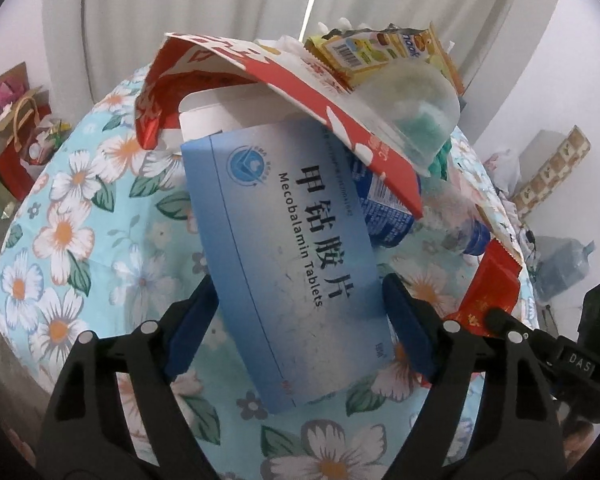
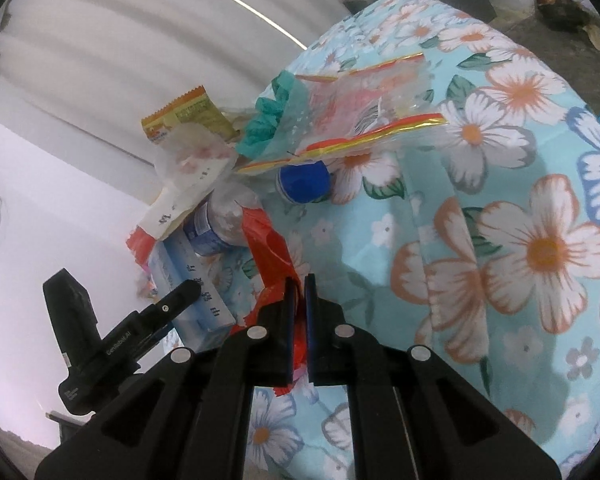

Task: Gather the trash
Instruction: 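Close the right gripper on the red packet while the left gripper closes on the blue box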

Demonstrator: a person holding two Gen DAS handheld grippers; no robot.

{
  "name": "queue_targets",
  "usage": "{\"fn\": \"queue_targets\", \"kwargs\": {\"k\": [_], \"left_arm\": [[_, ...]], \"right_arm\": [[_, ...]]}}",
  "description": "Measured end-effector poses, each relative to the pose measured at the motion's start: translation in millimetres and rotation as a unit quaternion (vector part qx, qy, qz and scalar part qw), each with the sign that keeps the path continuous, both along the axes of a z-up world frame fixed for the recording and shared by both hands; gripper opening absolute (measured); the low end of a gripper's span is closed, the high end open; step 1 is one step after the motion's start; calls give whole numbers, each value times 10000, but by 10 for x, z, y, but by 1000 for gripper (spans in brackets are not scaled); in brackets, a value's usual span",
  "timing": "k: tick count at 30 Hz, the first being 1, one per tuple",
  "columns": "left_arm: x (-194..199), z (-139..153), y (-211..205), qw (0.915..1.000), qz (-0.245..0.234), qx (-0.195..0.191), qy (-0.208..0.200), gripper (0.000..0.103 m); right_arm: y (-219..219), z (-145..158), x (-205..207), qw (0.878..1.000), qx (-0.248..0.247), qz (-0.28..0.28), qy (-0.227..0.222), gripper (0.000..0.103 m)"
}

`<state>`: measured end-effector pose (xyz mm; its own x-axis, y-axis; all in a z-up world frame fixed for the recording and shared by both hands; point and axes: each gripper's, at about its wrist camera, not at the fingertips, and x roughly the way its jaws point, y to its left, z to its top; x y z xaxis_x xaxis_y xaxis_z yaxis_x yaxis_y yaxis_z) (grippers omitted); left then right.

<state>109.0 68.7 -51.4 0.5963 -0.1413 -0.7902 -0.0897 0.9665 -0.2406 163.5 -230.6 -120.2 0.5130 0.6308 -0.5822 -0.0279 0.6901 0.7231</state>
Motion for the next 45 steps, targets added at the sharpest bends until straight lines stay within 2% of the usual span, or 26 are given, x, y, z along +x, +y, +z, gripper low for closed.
{"fn": "queue_targets", "kwargs": {"k": [3,9,15,20,25,27,31,36,38,42,45], "left_arm": [[-18,-26,41,9999,-29,-127,69,77],[-129,-44,34,9979,-383,-360,368,77],[-305,-80,85,9905,-791,-680,901,76],[-397,-179,-9,9848,-1065,-828,1097,76],[-335,-242,-184,9857,-1218,-473,1060,78],[-194,-276,-327,9852,-1254,-342,1114,78],[-107,-305,-355,9857,-1249,-78,1130,83],[37,-338,-434,9873,-1152,454,994,83],[39,-339,-455,9874,-1177,479,944,75],[30,-296,-517,9862,-1215,685,892,74],[-31,-226,-526,9854,-1300,640,891,73]], "right_arm": [[2,50,-38,10000,-1,-38,-44,5],[-63,116,-167,9998,53,-146,-91,5],[-122,139,-285,9996,90,-223,-140,5],[-236,182,-409,9989,72,-398,-228,5],[-349,186,-480,9979,37,-614,-195,5],[-374,188,-503,9975,41,-682,-199,5],[-392,205,-532,9968,58,-750,-265,5],[-435,195,-547,9966,113,-759,-288,5],[-468,182,-558,9965,162,-769,-292,5],[-544,169,-581,9960,285,-782,-336,5],[-598,181,-593,9955,415,-755,-403,5]]}}
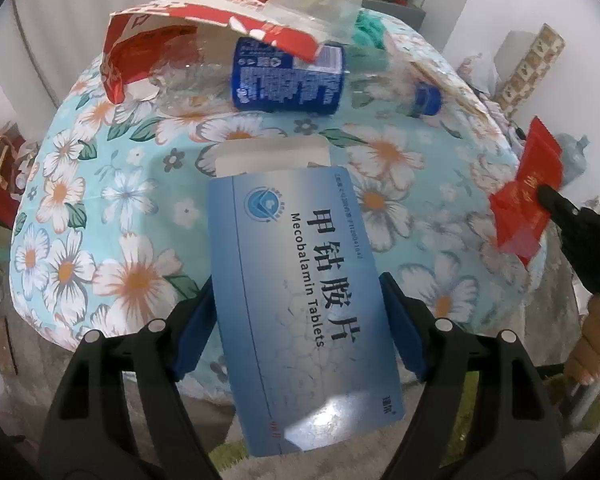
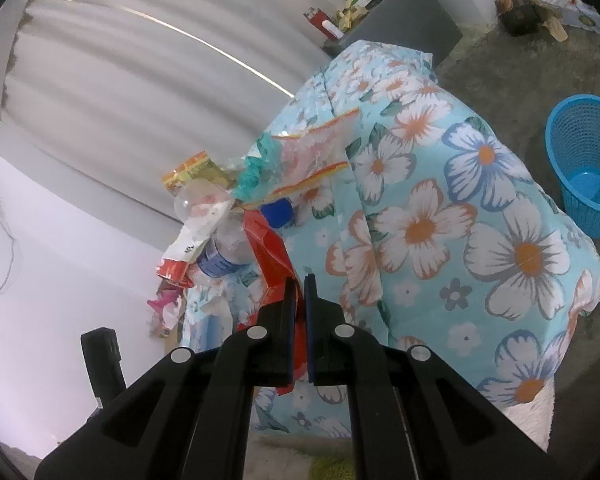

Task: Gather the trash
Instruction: 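Close the right gripper on the red packet while the left gripper closes on the blue box, then carry both items over the blue wastebasket and open both grippers to drop them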

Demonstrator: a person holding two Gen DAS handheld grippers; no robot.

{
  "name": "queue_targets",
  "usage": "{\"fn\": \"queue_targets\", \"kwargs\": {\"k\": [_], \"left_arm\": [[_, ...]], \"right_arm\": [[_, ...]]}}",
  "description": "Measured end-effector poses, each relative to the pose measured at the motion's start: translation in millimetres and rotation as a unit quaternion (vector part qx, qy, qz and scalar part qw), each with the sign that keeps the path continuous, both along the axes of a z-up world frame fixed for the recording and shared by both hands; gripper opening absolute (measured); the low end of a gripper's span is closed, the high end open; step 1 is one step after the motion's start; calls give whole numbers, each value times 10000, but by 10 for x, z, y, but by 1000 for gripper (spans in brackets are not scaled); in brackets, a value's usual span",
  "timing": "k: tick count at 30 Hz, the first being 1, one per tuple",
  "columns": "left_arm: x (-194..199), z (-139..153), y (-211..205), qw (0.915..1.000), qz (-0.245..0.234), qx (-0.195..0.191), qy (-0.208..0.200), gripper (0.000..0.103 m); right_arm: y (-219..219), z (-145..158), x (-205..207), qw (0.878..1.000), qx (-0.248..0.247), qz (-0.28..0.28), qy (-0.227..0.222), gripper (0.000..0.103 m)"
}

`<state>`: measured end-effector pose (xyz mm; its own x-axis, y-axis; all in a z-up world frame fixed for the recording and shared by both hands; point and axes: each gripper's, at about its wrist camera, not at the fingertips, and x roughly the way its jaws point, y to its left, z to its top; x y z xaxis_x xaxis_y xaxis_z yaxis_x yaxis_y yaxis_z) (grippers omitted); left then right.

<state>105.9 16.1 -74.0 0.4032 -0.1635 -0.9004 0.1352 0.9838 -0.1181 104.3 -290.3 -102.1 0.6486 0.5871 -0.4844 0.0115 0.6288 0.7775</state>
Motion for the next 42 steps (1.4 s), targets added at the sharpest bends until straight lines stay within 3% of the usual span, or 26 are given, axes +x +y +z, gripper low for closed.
{"fn": "queue_targets", "kwargs": {"k": [6,11,17,21,26,29,32,36,42], "left_arm": [[-183,234,-54,9988,-351,-341,-58,73],[-125,488,-461,9937,-908,-546,-354,73],[123,746,-1048,9817,-1581,-827,-662,73],[390,900,-1615,9699,-2058,-936,-901,73],[765,985,-2358,9581,-2487,-1183,-784,73],[1003,934,-2921,9503,-2799,-1187,-676,73],[1264,743,-3522,9456,-3048,-1087,-320,73],[1526,338,-4155,9422,-3251,-800,111,74],[2065,-336,-4840,9439,-3274,-365,215,79]], "right_arm": [[-141,72,-34,9998,116,-109,-155,5],[-364,179,-84,9987,142,-380,-307,5],[-819,326,-205,9934,95,-1026,-498,5],[-1247,407,-331,9845,5,-1664,-560,5],[-1807,384,-459,9646,-351,-2583,-392,5],[-2154,229,-448,9511,-449,-3054,-122,5],[-2471,-42,-325,9395,-453,-3385,266,5],[-2772,-441,-102,9303,-395,-3565,771,5],[-3226,-1227,395,9176,-336,-3614,1618,8]]}}
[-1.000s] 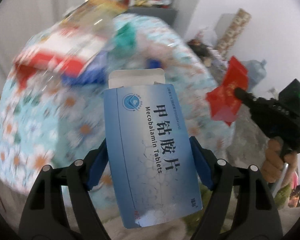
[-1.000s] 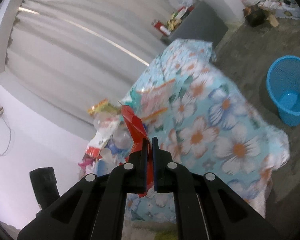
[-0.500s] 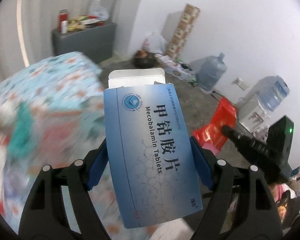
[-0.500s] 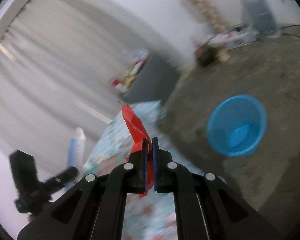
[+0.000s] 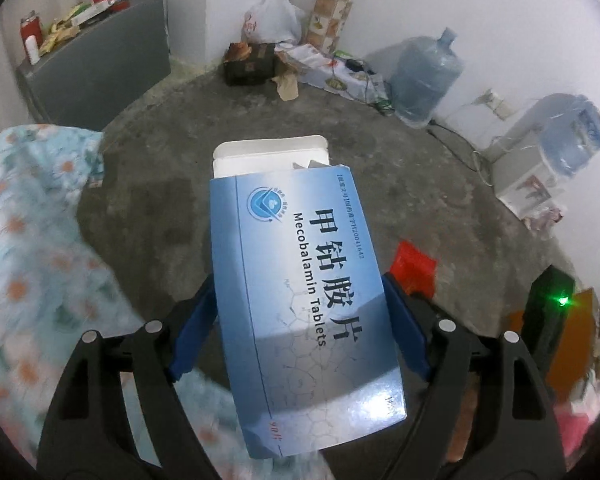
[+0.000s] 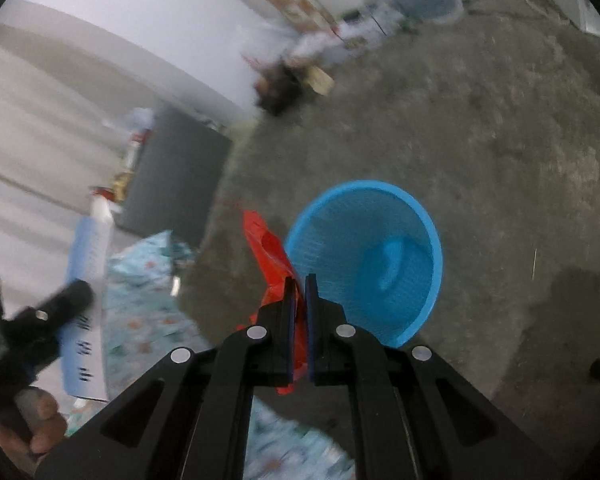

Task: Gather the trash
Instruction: 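Carry both items over the blue wastebasket and open both grippers to drop them, then move both empty tools back over the trash on the bed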

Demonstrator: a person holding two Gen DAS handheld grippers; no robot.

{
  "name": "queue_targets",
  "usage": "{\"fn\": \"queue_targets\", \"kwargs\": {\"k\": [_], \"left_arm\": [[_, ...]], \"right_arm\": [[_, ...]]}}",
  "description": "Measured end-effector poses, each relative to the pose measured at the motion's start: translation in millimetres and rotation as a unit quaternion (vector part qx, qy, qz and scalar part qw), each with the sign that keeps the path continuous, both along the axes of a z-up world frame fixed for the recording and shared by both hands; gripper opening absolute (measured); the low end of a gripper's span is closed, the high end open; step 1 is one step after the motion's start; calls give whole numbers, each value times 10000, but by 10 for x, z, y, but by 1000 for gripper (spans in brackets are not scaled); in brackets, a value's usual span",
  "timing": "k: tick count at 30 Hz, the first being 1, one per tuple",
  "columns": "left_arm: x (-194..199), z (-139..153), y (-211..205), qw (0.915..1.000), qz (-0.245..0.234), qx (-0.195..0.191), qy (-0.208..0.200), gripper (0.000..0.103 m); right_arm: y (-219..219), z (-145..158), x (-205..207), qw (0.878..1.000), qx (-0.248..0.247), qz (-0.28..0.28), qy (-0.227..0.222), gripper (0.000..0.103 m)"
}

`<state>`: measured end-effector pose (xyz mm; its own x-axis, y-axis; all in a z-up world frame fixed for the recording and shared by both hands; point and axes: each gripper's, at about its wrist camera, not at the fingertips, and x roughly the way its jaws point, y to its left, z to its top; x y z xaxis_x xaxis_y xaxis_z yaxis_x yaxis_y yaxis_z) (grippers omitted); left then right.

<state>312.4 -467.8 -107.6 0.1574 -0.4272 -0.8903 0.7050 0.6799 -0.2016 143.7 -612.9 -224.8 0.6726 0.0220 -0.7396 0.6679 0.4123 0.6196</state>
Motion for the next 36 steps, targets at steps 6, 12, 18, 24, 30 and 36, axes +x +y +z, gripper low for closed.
{"fn": "queue_targets", "kwargs": {"k": [6,12,18,24,30,36], "left_arm": [[223,-453,-328,9992,147,382,-35,84],[93,-197,-251,9996,78,60,-269,84],[-278,519,135,9953,-76,-593,-759,84],[-757,1138,791,9877,-10,-992,-1211,84],[-1156,1407,1665,9843,127,-1357,-1119,85],[-1447,1561,2649,9754,613,-1695,-1267,90]], "right_arm": [[-231,-660,159,9960,113,-217,862,48],[-49,-445,-103,9969,-80,-350,697,50],[265,193,-238,9937,-916,-247,605,67],[758,1024,-419,9816,-1851,-231,404,87],[1302,1682,-482,9620,-2710,123,306,96],[1958,2024,-398,9338,-3499,431,606,96]]}}
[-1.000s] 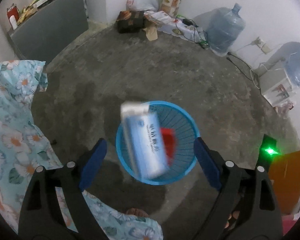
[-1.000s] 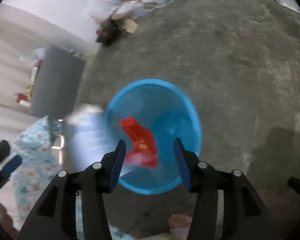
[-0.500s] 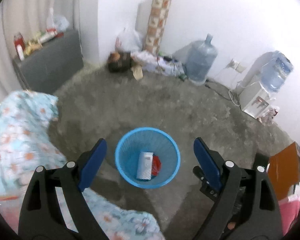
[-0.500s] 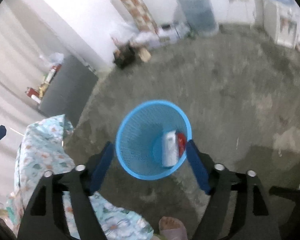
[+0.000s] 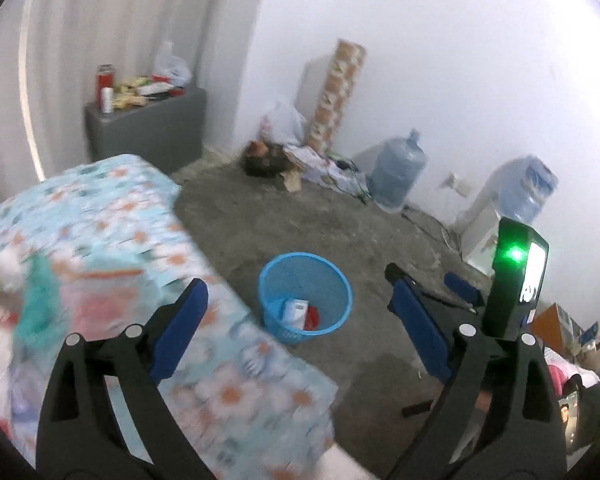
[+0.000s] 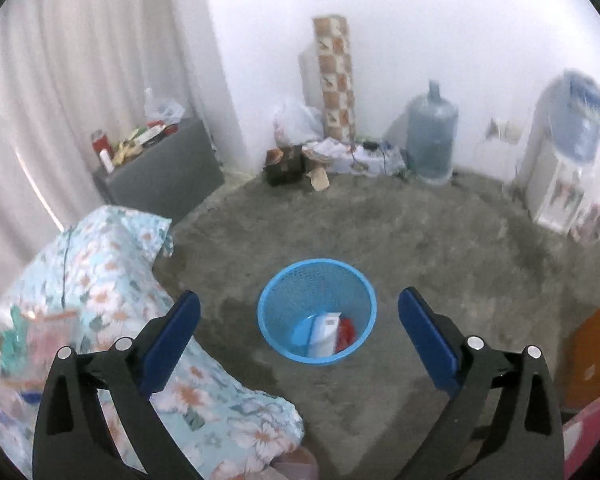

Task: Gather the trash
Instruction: 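Move both empty tools back over the trash on the bed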

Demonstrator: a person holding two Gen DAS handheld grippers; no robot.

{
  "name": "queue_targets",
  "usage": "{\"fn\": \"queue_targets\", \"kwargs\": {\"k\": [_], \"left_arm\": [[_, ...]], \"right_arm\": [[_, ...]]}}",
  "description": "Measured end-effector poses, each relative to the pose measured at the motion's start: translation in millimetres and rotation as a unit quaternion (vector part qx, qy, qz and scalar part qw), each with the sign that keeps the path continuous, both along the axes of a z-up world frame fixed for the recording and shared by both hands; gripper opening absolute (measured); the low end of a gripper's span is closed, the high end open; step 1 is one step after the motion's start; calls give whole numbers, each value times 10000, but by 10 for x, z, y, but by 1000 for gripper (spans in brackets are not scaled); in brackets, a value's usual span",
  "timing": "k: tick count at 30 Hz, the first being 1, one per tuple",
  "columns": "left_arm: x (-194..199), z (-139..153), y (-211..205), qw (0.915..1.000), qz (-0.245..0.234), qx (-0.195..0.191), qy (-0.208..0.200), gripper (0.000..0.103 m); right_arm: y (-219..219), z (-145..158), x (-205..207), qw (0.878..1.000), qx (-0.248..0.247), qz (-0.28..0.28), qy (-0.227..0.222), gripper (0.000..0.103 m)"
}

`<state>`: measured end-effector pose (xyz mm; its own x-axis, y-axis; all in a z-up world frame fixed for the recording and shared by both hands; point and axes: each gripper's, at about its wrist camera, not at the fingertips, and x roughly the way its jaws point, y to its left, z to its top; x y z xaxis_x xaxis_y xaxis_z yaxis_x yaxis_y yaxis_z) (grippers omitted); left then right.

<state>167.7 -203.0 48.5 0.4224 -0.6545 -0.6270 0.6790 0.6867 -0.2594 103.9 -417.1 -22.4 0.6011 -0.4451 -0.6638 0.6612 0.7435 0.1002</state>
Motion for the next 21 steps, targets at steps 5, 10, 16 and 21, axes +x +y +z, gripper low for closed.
{"fn": "queue_targets", "kwargs": {"k": [5,10,16,21], "left_arm": [[-128,96,782,9984,531,-210,-59,93],[-195,146,1502,9930,1096,-371,-252,94],[-276,263,2064,9837,1623,-366,-679,94],[-259,340,2426,9771,1966,-457,-677,94]], "right_arm": [[613,167,129,9942,-788,670,282,96],[1043,312,163,9875,-869,1315,65,96],[1372,448,140,9733,-392,2193,-558,96],[1448,466,129,9665,-194,2448,-752,96]]}}
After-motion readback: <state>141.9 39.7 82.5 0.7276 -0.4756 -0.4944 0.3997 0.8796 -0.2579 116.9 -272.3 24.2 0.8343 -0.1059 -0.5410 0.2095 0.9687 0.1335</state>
